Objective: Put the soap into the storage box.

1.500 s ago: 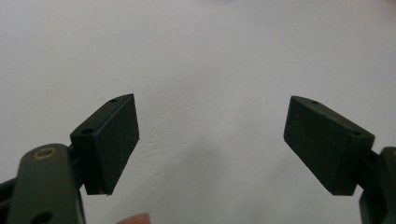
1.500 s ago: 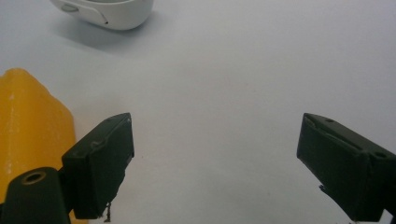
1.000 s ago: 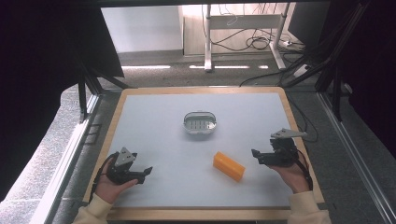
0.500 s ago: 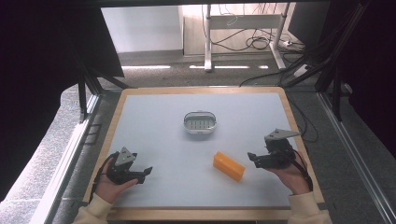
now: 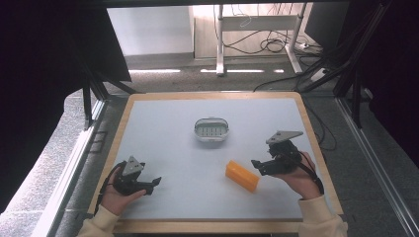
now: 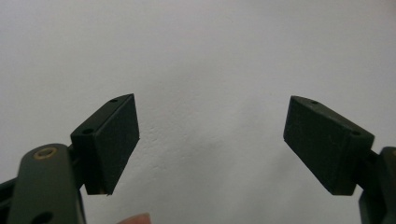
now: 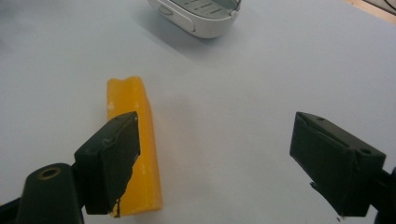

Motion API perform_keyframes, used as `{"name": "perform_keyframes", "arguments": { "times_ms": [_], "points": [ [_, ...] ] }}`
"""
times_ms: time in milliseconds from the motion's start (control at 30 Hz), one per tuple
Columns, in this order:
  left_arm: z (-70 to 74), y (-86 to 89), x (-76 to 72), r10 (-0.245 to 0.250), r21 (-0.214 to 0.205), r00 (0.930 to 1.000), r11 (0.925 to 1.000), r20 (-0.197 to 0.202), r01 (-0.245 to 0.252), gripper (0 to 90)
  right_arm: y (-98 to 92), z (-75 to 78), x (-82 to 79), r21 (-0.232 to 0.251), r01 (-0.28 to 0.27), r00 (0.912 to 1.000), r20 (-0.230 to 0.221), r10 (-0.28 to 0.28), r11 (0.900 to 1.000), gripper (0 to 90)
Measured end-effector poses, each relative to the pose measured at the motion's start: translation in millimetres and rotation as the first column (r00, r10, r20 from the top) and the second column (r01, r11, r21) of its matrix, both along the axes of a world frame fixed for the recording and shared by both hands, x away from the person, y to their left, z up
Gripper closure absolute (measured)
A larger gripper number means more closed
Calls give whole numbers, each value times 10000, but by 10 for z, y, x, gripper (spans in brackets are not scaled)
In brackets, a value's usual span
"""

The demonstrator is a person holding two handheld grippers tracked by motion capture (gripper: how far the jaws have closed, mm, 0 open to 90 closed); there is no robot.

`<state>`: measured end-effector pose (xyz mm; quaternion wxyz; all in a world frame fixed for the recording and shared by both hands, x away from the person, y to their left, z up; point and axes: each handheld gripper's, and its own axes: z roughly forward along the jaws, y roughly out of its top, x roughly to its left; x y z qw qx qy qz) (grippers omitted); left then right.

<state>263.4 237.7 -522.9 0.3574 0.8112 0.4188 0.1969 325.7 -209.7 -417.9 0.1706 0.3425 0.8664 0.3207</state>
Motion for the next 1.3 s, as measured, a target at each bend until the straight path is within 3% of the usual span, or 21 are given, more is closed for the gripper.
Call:
{"name": "perform_keyframes", "arguments": {
  "times_ms": [233,567,933,1300],
  "points": [
    [-3,8,10,24,-28,10000,10000,-39,-24,181,126,56,6,5,-371,9993,-83,371,9993,167],
    [-4,4,15,15,-25,10000,10000,-21,-15,181,206,12,-47,146,-657,9970,-411,663,9977,192],
    [7,11,8,-15,-58,10000,10000,35,15,181,433,-49,-110,-375,-1512,9860,-774,1480,9878,233],
    [7,15,12,-68,30,10000,10000,19,68,181,514,-216,-50,-961,-1525,9781,-1570,1363,9836,274]
  ]
}}
